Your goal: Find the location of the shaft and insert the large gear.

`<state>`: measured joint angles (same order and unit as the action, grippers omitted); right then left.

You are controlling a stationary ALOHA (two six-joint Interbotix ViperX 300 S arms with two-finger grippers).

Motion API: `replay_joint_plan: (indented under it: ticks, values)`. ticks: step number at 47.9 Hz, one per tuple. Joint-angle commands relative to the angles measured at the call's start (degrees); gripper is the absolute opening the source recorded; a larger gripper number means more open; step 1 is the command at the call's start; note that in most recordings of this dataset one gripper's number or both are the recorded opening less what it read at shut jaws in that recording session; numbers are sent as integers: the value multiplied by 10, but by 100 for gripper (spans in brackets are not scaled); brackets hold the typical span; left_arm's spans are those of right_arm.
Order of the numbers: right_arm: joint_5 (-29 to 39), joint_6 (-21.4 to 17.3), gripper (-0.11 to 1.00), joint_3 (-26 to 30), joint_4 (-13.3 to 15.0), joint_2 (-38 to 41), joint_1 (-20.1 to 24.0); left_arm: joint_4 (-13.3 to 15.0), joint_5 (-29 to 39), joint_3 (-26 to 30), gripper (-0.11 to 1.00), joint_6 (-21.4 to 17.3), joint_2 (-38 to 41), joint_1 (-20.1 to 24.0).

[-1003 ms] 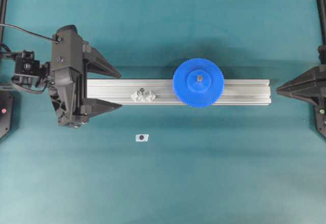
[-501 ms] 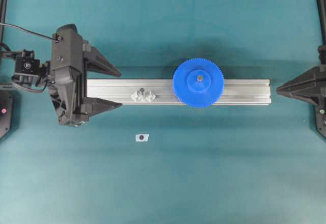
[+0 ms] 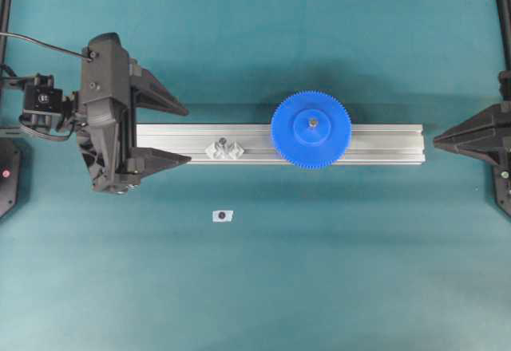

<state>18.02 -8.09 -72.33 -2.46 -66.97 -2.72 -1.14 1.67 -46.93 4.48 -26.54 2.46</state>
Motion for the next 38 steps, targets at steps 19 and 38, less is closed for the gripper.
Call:
replay_joint_plan:
  ticks: [19, 38]
  values:
    - [-5, -4, 6, 4, 0, 4, -1, -1, -6, 6, 91, 0, -3, 2]
    - [-31, -4, 6, -5, 1, 4, -1, -1, -6, 6, 91, 0, -3, 2]
